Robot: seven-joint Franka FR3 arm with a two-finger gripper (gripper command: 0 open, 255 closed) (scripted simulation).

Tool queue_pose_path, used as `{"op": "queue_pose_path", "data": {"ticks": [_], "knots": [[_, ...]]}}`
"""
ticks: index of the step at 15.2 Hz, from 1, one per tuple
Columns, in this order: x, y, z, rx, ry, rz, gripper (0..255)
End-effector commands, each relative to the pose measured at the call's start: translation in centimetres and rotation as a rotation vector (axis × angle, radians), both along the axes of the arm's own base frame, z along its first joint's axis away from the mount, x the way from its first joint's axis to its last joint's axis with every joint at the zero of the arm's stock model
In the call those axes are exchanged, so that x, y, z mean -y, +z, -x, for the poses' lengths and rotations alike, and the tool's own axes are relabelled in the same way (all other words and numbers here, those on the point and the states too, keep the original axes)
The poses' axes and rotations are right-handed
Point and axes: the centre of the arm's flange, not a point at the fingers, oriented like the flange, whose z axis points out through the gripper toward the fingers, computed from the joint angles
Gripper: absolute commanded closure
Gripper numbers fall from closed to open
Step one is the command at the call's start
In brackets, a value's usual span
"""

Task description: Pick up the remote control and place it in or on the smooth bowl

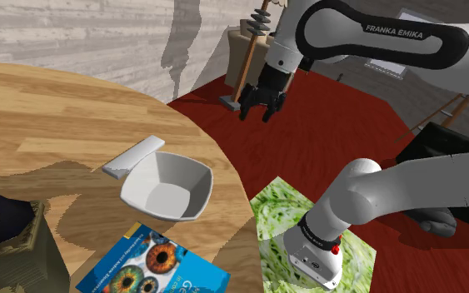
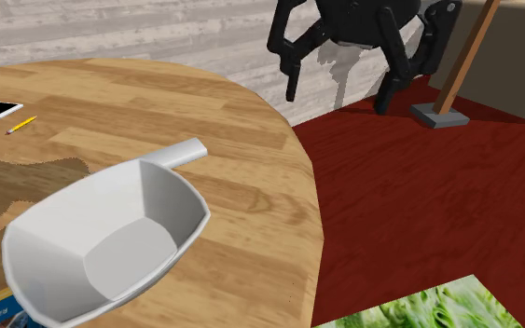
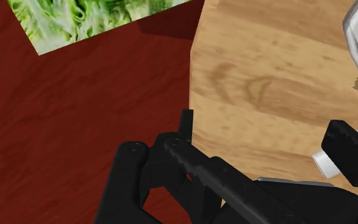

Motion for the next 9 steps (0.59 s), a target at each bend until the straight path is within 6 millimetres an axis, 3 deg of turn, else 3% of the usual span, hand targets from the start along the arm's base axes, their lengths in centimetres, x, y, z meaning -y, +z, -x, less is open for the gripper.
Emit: {"op": "queue_pose_path", "data": {"ticks": [1,9], "knots": [[-2.5,-0.9,-0.9,-0.003,-0.054,0.006,0],[-11.3,-5.1,-5.7,-0.015,-0.252,0.033,0]]}}
